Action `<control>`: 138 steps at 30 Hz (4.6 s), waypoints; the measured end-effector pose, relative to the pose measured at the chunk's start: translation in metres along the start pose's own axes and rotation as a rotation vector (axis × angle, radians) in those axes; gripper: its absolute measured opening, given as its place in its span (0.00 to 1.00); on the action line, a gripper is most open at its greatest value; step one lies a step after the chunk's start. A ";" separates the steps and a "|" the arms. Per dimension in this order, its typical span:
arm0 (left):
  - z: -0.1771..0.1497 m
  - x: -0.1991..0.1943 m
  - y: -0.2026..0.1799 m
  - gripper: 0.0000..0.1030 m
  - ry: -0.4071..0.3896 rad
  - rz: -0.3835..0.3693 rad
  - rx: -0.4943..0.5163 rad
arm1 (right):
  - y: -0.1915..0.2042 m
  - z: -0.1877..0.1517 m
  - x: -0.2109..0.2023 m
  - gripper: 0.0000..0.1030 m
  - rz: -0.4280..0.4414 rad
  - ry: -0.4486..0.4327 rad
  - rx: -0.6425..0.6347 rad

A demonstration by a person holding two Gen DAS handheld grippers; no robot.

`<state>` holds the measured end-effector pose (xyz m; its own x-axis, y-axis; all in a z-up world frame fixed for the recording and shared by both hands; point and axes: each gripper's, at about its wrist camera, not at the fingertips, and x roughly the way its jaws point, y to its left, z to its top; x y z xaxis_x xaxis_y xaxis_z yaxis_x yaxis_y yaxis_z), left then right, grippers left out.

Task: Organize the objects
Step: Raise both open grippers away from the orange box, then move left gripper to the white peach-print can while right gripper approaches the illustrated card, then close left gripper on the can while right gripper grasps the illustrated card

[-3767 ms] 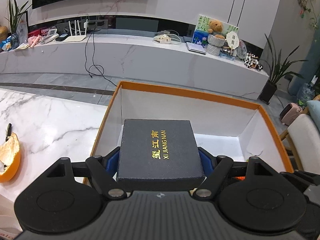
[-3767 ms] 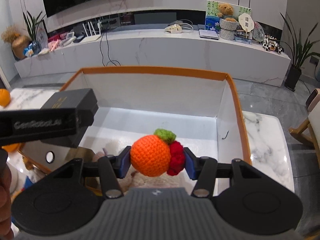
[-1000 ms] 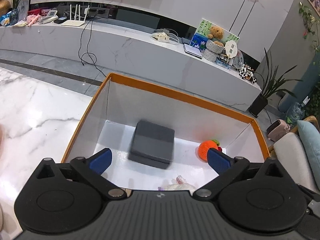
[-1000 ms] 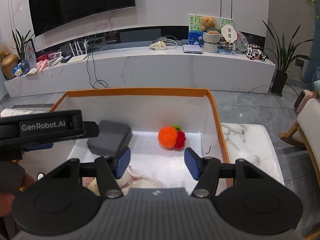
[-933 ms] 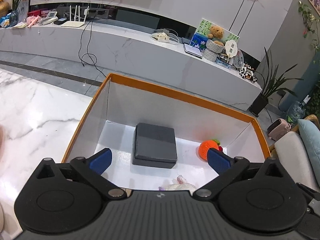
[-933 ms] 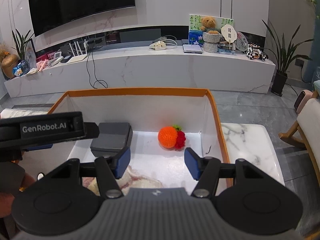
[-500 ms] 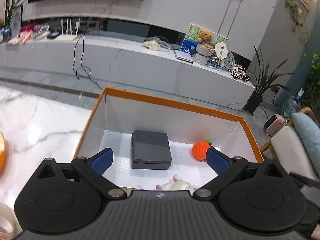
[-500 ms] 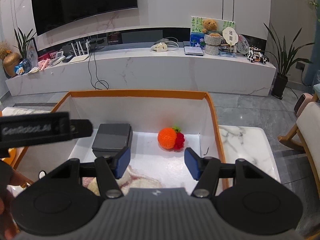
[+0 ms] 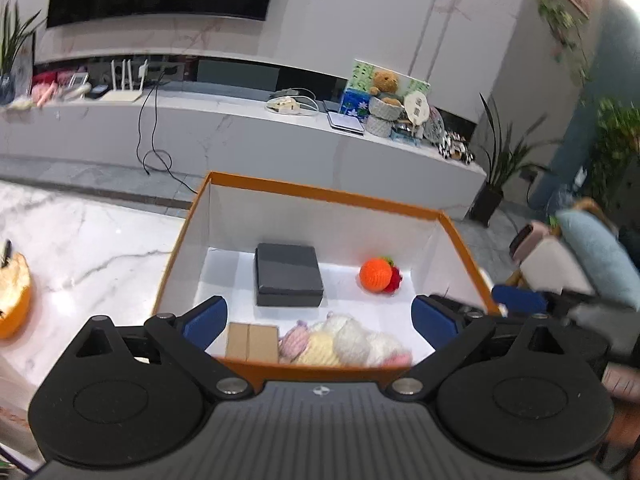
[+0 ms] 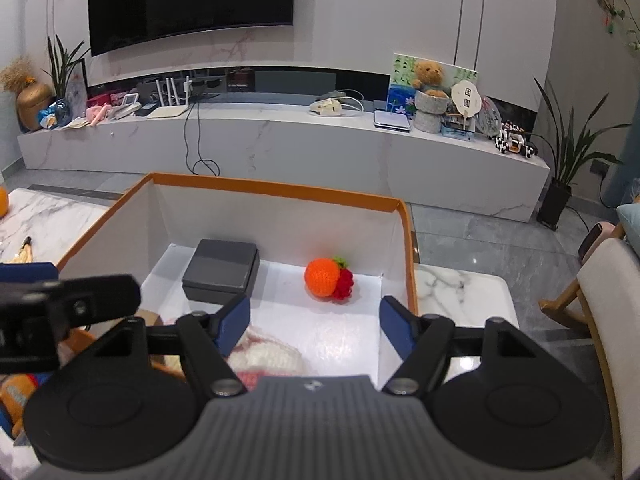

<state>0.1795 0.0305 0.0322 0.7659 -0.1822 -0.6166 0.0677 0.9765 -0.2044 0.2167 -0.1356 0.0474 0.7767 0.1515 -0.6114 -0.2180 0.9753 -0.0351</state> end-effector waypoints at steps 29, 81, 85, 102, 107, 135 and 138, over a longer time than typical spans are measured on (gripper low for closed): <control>-0.168 -0.072 -0.029 1.00 0.162 -0.081 0.151 | -0.014 -0.058 -0.087 0.75 0.106 0.047 -0.091; -0.175 -0.021 -0.007 0.52 0.233 0.064 0.233 | 0.042 -0.092 0.013 0.83 0.176 0.274 -0.230; -0.176 -0.022 -0.005 0.52 0.232 0.060 0.232 | 0.033 -0.083 0.024 0.82 0.171 0.279 -0.158; -0.171 -0.022 -0.002 0.53 0.232 0.056 0.236 | 0.017 -0.085 0.050 0.70 0.128 0.415 0.094; -0.171 -0.022 -0.002 0.53 0.234 0.058 0.236 | 0.017 -0.097 0.036 0.71 0.168 0.491 -0.052; -0.171 -0.020 -0.009 0.66 0.249 0.054 0.250 | 0.021 -0.133 0.000 0.77 0.113 0.466 -0.102; -0.172 -0.020 -0.010 0.74 0.253 0.053 0.249 | 0.021 -0.133 -0.001 0.75 0.119 0.463 -0.112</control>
<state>0.0541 0.0047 -0.0842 0.5918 -0.1227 -0.7967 0.2097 0.9777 0.0052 0.1331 -0.1365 -0.0581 0.4037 0.1494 -0.9026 -0.3712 0.9285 -0.0123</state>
